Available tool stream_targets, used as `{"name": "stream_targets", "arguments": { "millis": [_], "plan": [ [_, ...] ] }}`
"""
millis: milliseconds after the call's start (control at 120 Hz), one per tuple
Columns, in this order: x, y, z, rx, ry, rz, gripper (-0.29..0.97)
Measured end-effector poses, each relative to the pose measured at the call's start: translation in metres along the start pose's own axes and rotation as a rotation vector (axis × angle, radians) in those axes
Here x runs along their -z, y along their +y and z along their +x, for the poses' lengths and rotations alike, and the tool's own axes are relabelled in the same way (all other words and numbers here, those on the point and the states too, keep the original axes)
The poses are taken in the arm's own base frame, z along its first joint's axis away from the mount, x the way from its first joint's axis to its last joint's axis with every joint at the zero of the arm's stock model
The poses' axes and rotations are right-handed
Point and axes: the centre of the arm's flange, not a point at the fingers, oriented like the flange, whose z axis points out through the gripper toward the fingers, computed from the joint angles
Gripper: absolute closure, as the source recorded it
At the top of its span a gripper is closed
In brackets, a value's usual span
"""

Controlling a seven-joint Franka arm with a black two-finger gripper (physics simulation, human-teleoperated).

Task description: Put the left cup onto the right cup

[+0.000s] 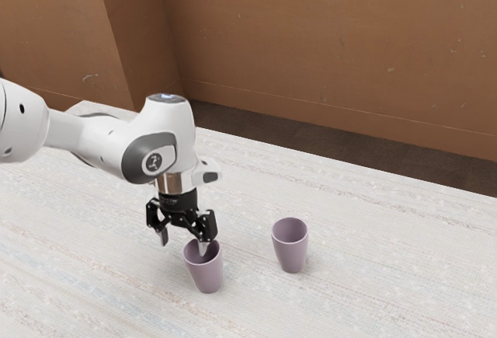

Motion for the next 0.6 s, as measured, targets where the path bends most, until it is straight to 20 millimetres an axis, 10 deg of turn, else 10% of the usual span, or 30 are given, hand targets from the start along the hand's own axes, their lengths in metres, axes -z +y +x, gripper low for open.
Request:
{"name": "stream_targets", "arguments": {
  "millis": [600],
  "plan": [
    [-0.021,-0.004,0.001,0.017,0.017,-0.008,0.00]
  ]
}}
